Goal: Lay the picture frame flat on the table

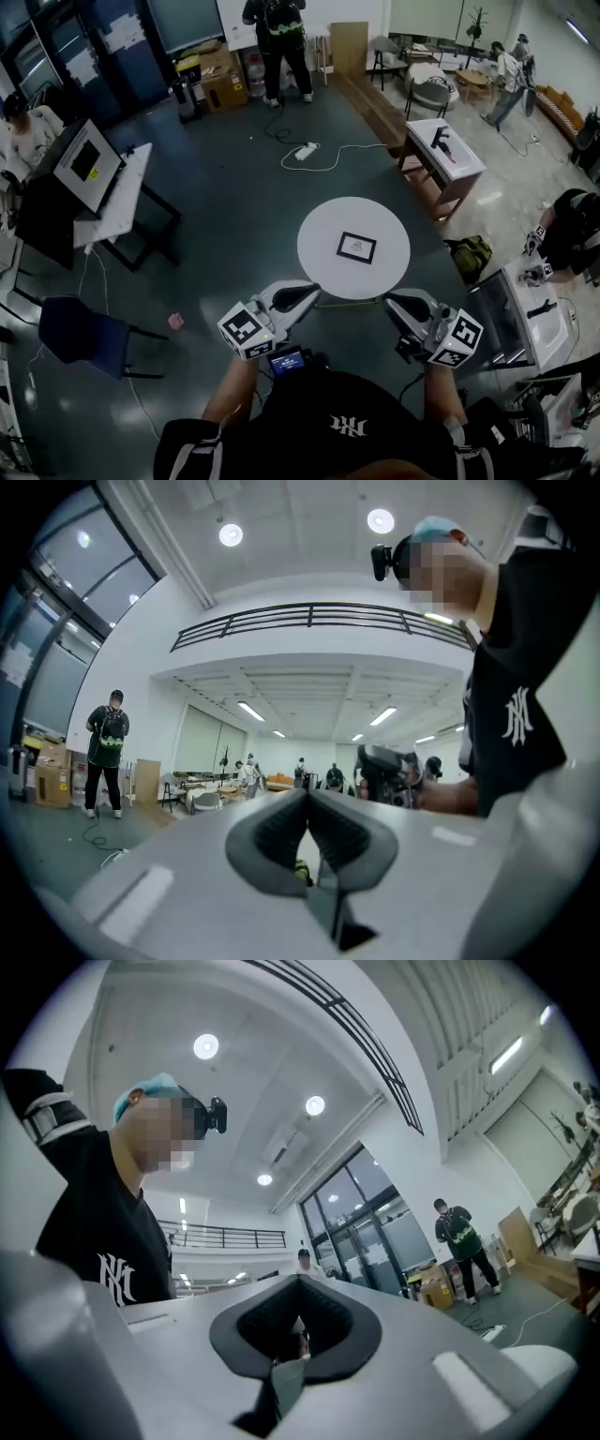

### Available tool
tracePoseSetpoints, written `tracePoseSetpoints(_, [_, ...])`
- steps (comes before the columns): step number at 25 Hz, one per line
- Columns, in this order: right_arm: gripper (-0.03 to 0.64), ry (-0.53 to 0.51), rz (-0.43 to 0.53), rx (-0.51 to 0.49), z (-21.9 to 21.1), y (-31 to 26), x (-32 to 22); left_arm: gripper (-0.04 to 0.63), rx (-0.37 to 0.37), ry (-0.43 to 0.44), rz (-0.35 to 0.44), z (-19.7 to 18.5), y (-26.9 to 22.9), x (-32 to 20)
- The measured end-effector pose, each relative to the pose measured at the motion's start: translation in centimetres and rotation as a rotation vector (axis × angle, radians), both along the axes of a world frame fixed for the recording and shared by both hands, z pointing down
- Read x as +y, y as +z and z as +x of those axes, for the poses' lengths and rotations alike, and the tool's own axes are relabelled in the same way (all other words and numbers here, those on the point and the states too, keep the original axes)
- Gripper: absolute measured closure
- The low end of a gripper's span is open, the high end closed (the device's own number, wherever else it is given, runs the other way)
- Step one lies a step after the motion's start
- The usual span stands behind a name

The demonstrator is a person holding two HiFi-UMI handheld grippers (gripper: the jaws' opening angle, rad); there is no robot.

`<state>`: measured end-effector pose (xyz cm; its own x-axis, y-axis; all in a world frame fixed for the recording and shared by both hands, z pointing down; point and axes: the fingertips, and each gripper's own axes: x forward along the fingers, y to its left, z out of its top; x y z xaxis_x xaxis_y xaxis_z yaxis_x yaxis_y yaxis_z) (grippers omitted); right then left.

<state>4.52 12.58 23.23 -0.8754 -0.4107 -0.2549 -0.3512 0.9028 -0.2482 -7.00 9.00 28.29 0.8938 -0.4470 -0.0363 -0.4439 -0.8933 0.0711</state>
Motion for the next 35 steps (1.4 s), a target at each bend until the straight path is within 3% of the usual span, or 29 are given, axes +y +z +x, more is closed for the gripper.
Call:
tracePoseSetpoints(4, [0.617,-0.050,-0.035,-0.124,2.3,1.5,6.3,0.592,-0.033,-0.013,-0.045,2.7,1.6,5.9])
tracePoseSetpoints(9, [0.617,-0.030,-0.068,-0.017,2.1,6.9,13.2,0.592,-0.085,0.015,-0.093,5.7,3.3,12.5])
tracePoseSetpoints(13, [0.617,-0.069,-0.157,-0.089,3.7,9.1,17.0,0.594,-0.132,0.010,-0.133,6.4,4.9,15.8])
tracePoseSetpoints(16, [0.618,-0.089,-0.139,-0.088,3.9,9.4,18.4,0.594,-0.118,-0.042,-0.112,6.0,4.7,16.3])
tracePoseSetpoints(19, [0.617,-0.082,-0.100,-0.027,2.5,9.5,20.6,0.594,-0.106,-0.027,-0.096,5.8,4.4,18.1])
tracePoseSetpoints(25, [0.617,-0.023,-0.048,0.021,-0.2,8.3,22.7,0.594,-0.025,0.012,-0.098,3.9,4.2,20.4])
tracePoseSetpoints(35, [0.617,0.060,-0.052,0.056,-9.1,8.6,23.7,0.594,0.051,0.092,-0.164,-5.0,6.1,23.1])
